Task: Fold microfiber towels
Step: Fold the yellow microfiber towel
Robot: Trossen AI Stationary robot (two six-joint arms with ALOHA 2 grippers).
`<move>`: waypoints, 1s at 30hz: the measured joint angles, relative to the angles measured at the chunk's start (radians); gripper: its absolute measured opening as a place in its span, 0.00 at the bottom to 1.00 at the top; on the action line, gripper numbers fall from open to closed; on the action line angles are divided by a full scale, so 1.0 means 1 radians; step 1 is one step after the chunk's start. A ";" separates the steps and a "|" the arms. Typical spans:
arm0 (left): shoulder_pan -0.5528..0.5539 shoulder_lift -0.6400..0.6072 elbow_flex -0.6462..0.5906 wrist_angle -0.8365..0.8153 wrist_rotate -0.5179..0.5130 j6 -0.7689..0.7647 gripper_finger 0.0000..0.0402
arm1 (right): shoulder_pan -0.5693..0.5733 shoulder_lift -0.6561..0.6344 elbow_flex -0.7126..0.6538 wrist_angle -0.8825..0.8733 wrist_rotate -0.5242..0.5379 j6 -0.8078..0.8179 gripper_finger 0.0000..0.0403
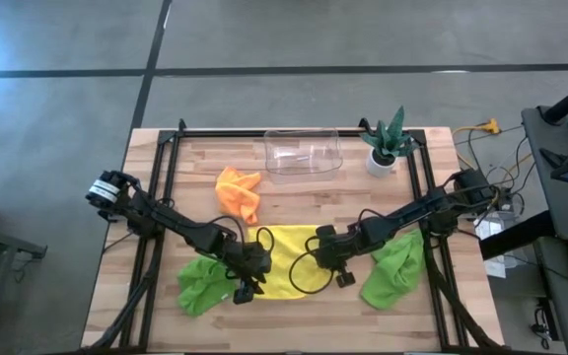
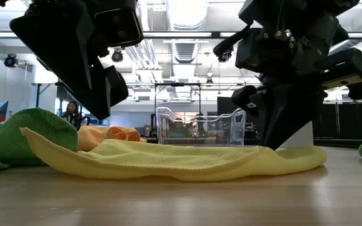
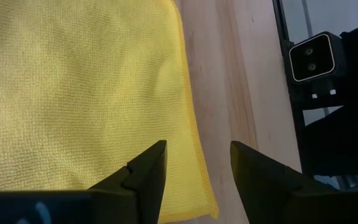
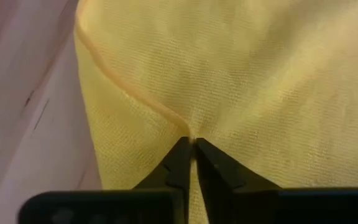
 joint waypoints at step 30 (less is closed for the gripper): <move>-0.060 0.000 -0.002 -0.101 0.148 0.046 0.40 | 0.035 -0.098 0.054 -0.164 -0.008 0.159 0.02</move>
